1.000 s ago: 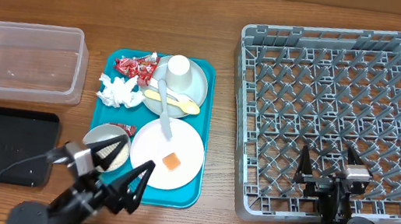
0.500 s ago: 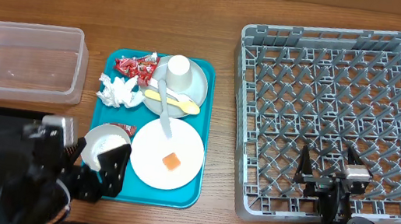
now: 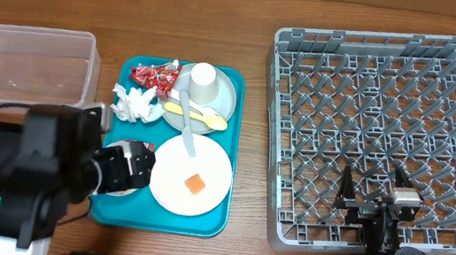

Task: Sort waste into correct bins and load items into the dishwasher rack
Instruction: 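Reach the left gripper to the grey rice bowl on the teal tray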

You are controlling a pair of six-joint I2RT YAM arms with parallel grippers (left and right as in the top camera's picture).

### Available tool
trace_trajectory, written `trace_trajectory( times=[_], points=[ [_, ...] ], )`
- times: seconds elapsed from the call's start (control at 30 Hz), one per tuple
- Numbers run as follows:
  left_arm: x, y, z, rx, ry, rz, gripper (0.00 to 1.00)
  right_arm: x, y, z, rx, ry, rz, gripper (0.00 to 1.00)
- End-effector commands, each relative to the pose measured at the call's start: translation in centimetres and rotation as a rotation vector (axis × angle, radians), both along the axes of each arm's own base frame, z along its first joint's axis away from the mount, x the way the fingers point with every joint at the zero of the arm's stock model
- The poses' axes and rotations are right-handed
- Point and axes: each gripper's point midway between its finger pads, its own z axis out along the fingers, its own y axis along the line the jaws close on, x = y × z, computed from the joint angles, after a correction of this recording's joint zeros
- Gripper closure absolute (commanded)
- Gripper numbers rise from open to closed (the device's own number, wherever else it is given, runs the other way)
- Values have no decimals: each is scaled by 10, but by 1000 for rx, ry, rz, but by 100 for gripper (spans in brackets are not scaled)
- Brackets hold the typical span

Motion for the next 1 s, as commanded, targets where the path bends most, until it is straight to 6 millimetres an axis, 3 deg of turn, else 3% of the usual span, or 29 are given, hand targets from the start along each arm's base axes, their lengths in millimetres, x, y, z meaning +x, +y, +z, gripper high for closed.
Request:
trace_trajectory(
  times=[0.0, 0.13, 0.3, 0.47, 0.67, 0.83, 0.97],
  points=[
    [5, 26, -19, 226, 103, 153, 0, 0, -3, -2, 0, -3, -17, 0],
    [6, 21, -37, 418, 173, 166, 0, 0, -3, -2, 0, -3, -16, 0],
    [17, 11, -61, 457, 261, 168, 0, 0, -3, -2, 0, -3, -16, 0],
    [22, 3, -83, 450, 361, 115, 0, 0, -3, -2, 0, -3, -17, 0],
    [50, -10, -104, 317, 359, -30, 0, 0, -3, -2, 0, -3, -17, 0],
    [50, 2, -120, 278, 429, -30, 4, 0, -3, -2, 0, -3, -17, 0],
    [45, -1, -132, 264, 465, -40, 6, 0, -3, -2, 0, -3, -17, 0]
  ],
)
